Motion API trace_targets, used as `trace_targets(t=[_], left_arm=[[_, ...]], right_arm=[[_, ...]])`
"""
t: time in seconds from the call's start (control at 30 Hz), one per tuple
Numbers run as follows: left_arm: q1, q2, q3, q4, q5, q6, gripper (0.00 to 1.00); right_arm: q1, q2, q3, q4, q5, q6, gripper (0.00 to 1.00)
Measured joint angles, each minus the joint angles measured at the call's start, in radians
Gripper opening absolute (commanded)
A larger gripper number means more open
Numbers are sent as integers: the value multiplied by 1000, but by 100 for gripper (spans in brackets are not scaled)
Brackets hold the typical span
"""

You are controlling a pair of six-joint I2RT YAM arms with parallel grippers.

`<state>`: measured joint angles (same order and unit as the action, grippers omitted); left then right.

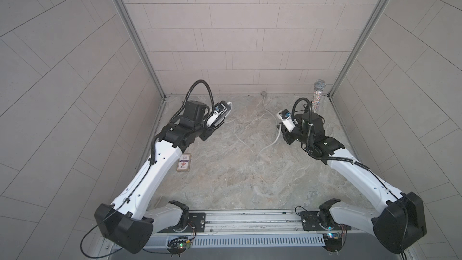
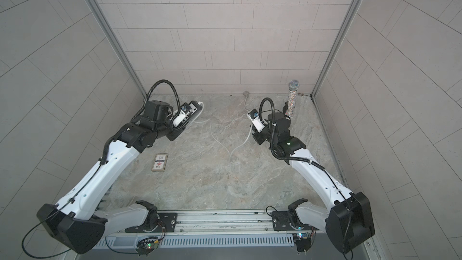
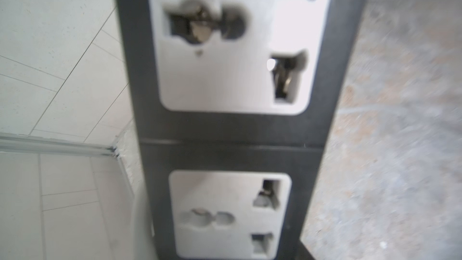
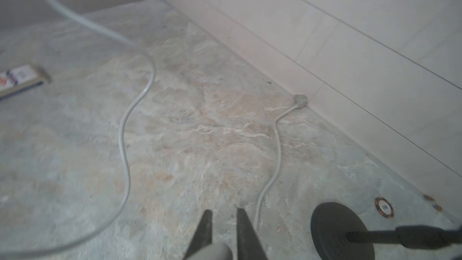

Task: Unwrap the cord wrapped around the power strip
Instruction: Unwrap the power cord from the power strip.

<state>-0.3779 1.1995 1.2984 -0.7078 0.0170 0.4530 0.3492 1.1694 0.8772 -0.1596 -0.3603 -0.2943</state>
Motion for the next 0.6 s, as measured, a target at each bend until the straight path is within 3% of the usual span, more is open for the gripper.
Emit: trace_targets(t=[0.1, 0.27, 0.43, 0.6], left_arm=[[0, -1, 24, 19, 51, -62, 0], [0, 0, 38, 56, 62, -117, 0], [0, 20, 53, 90, 61, -149, 0], [0, 53, 79, 159, 46, -205, 0]], right_arm=[[19, 0, -24, -83, -80, -81, 65], [36, -13, -24, -224, -134, -177, 74], [34, -74, -2, -377, -143, -255, 75], [44, -111, -16, -505, -48, -325, 75]])
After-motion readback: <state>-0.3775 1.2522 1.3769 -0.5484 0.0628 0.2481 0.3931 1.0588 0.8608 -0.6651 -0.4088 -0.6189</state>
